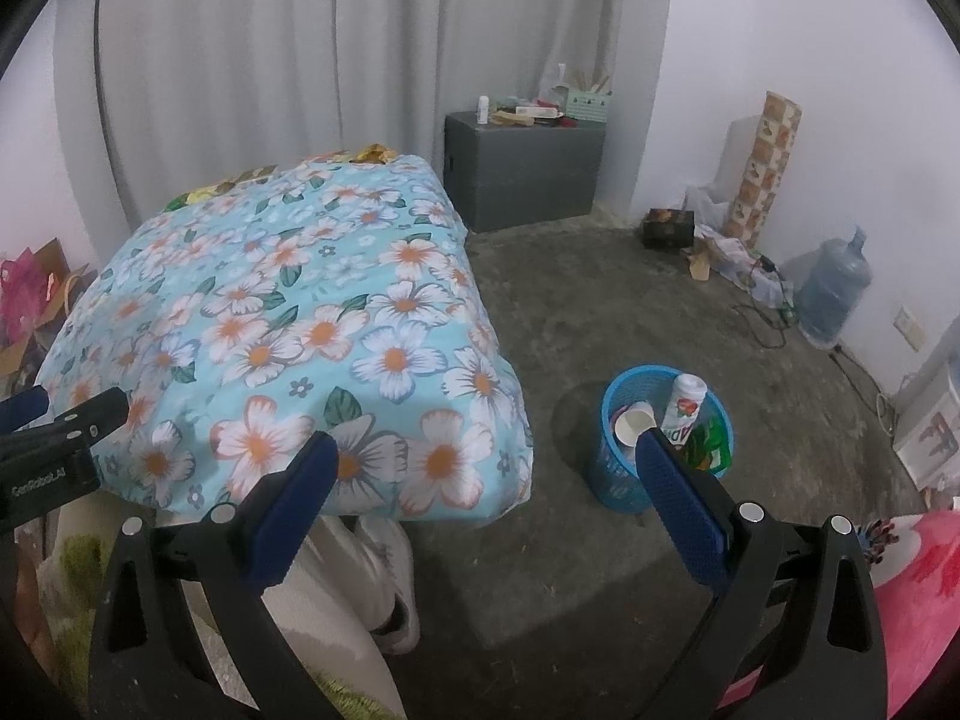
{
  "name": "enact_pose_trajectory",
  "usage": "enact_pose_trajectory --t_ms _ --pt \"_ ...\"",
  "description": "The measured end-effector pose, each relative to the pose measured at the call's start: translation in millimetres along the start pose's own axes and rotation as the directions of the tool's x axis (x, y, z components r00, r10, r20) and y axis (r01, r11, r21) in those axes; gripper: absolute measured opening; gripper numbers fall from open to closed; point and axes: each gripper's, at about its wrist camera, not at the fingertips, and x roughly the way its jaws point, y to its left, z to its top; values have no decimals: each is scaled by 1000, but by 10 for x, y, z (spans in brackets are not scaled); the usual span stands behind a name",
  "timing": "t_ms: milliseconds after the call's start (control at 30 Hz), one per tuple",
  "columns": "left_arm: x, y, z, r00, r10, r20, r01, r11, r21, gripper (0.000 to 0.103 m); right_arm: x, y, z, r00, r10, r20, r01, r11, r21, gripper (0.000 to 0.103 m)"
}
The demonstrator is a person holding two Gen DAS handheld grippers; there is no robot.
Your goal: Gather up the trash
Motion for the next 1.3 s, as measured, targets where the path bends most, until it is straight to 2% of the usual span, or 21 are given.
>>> enact_pose_trajectory --t_ms 1300 --pt "-4 -5 1 1000 -1 -1 1 1000 1 98 -13 -10 23 1000 17 2 -17 1000 -2 95"
